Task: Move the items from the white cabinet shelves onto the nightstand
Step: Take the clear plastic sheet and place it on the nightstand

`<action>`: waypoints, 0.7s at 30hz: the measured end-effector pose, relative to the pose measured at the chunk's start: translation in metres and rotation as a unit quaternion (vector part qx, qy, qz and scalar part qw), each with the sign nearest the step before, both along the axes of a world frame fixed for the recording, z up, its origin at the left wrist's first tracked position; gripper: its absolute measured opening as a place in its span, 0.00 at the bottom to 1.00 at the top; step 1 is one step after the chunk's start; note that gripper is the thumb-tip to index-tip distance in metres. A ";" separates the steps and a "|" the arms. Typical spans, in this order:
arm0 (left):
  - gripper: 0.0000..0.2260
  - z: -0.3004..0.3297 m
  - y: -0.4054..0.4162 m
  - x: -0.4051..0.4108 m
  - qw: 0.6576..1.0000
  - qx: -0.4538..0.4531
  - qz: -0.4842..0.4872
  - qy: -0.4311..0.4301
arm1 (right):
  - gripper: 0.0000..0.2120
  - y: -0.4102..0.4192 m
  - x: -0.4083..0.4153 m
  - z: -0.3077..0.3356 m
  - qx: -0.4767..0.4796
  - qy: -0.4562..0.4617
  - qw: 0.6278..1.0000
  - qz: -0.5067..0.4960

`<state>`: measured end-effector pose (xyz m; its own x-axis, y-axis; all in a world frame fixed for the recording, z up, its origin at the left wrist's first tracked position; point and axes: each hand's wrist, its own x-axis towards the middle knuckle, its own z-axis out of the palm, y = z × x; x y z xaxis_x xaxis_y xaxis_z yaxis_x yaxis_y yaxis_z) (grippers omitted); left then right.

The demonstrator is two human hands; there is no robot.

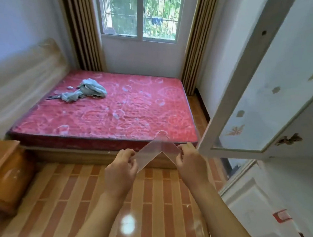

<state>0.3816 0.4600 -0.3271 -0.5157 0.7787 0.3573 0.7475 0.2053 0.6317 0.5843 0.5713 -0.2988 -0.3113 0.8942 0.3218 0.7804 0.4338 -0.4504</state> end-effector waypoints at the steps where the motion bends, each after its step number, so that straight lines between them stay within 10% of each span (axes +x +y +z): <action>1: 0.11 0.002 -0.006 -0.019 1.000 0.001 0.007 -0.007 | 0.05 -0.003 -0.020 0.001 -0.004 0.004 1.000 0.013; 21: 0.09 -0.034 -0.186 -0.297 0.977 0.013 0.209 -0.028 | 0.04 -0.106 -0.366 -0.006 0.006 -0.049 0.973 0.226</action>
